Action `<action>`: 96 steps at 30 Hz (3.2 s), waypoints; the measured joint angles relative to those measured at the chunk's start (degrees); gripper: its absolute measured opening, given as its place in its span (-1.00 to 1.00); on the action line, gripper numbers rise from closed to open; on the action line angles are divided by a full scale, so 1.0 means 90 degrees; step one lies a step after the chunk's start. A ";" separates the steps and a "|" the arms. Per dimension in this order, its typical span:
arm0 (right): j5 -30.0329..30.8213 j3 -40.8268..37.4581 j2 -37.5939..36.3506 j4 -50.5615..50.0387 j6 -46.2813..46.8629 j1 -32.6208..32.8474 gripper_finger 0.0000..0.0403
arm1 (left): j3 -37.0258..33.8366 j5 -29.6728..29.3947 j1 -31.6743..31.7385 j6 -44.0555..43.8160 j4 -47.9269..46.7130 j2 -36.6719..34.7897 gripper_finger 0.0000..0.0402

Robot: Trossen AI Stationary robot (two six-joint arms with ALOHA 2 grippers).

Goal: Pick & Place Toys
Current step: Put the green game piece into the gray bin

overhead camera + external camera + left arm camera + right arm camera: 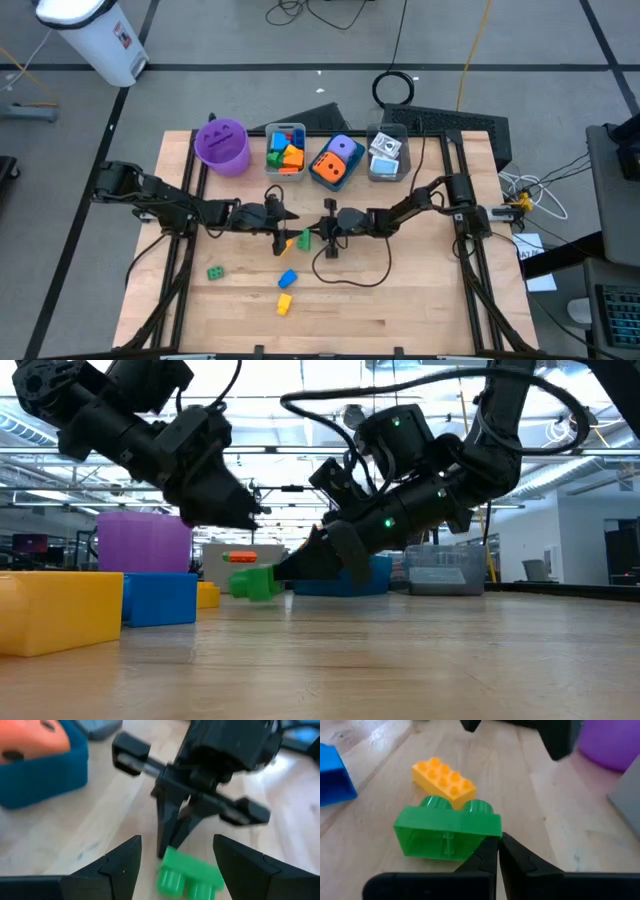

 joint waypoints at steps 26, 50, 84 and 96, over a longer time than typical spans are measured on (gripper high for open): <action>0.2535 -0.0032 -0.1463 -0.1096 -0.2472 0.0944 -1.00 | 0.0005 0.1566 0.0966 -0.1886 0.1842 -0.0002 0.27; 0.3598 -0.0032 -0.1463 0.0576 -0.4292 0.0937 -1.00 | 0.0005 0.2172 0.1025 -0.1720 0.1701 -0.0003 0.27; 0.4583 -0.0035 -0.1974 0.0271 -0.4682 0.1074 -0.47 | 0.0005 0.2135 0.1026 -0.1198 0.2037 -0.0006 -0.24; 0.4199 -0.0035 -0.3366 -0.3923 -0.1436 0.1301 -0.20 | 0.1201 0.2018 0.2130 0.0091 -0.0214 -0.0017 -0.27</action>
